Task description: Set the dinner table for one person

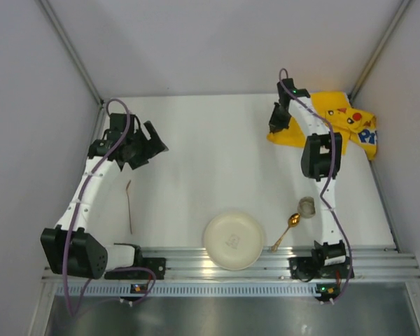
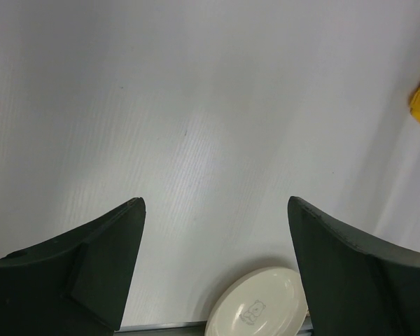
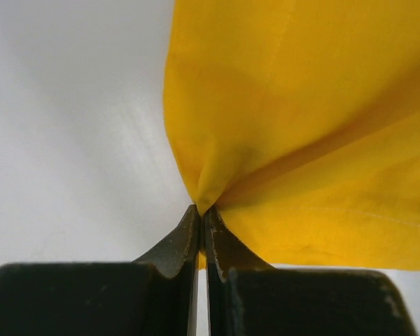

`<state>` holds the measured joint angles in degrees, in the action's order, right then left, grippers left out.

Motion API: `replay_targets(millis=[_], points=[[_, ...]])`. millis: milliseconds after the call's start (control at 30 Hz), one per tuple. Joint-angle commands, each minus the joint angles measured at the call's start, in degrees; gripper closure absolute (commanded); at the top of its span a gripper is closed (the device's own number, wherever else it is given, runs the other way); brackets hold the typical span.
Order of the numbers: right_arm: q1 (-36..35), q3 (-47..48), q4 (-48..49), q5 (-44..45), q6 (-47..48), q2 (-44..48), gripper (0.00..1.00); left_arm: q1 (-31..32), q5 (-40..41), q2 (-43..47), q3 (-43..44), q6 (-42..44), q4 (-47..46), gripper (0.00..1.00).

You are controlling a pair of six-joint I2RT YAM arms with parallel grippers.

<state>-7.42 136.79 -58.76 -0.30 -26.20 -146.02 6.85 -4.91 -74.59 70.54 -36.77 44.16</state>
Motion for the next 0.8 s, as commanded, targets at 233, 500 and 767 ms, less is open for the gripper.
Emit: replay_targets(millis=[233, 500, 767], points=[[-20.26, 2.44, 63.60, -24.31, -50.21, 3.48, 0.31, 0.09, 0.16, 4.28, 0.55, 1.35, 0.57, 0.12], [-16.58, -16.39, 71.69, -23.96, -50.99, 12.30, 0.00, 0.18, -1.86, 2.17, 3.38, 4.43, 1.63, 0.11], [-7.62, -43.87, 59.65, -23.79, -33.41, 33.40, 0.00, 1.85, -2.49, -4.32, -1.63, 3.55, 2.15, 0.12]])
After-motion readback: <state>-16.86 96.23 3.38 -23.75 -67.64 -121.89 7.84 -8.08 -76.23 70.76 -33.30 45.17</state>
